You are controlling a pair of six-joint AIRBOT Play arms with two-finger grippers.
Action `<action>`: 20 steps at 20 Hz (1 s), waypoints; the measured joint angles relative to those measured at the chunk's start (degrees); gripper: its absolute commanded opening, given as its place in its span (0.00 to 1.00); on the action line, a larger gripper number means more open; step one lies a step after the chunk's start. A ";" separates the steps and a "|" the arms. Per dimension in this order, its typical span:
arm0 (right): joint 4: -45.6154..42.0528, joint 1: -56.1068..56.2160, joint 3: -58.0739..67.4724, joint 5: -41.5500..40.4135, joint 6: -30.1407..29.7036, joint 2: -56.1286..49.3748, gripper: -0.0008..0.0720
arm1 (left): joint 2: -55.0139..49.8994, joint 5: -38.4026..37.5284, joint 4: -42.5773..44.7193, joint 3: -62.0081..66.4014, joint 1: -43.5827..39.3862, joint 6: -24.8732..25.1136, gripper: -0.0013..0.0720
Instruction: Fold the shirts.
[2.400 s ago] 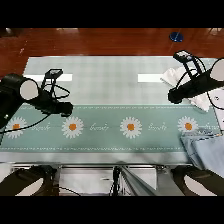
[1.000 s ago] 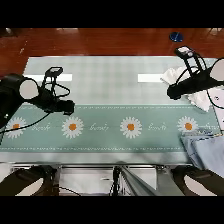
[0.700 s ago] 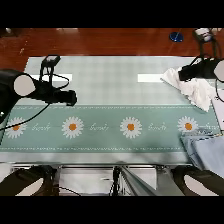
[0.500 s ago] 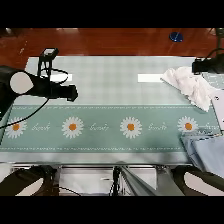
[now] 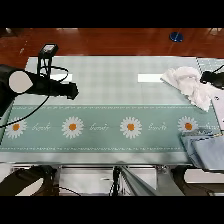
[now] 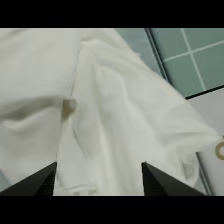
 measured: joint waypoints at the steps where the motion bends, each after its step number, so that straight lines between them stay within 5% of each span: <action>1: 1.05 -0.13 0.02 -0.04 -0.96 -1.22 0.83 | 0.00 0.04 0.00 0.00 0.00 0.00 0.97; 5: 6.99 0.09 0.07 -1.29 -4.13 -5.90 0.78 | 0.00 0.26 -0.02 0.00 0.00 0.00 0.97; 6: 8.31 0.22 0.07 -1.92 -4.59 -6.93 0.59 | 0.00 0.26 -0.13 0.00 0.00 0.00 0.97; 7: 9.38 0.44 0.07 -2.38 -4.85 -7.80 0.21 | 0.00 0.28 -0.35 0.00 0.00 0.00 0.97; 8: 10.36 0.72 0.07 -2.75 -5.07 -8.57 0.05 | 0.00 0.28 -0.57 0.00 0.00 0.00 0.97; 14: 18.47 1.62 0.04 -3.56 -9.35 -2.47 0.04 | 0.00 0.31 -1.64 0.26 0.00 0.00 0.97; 20: 41.57 3.80 0.07 1.88 -18.16 18.05 0.04 | 0.76 0.24 -12.44 4.52 0.00 2.86 0.97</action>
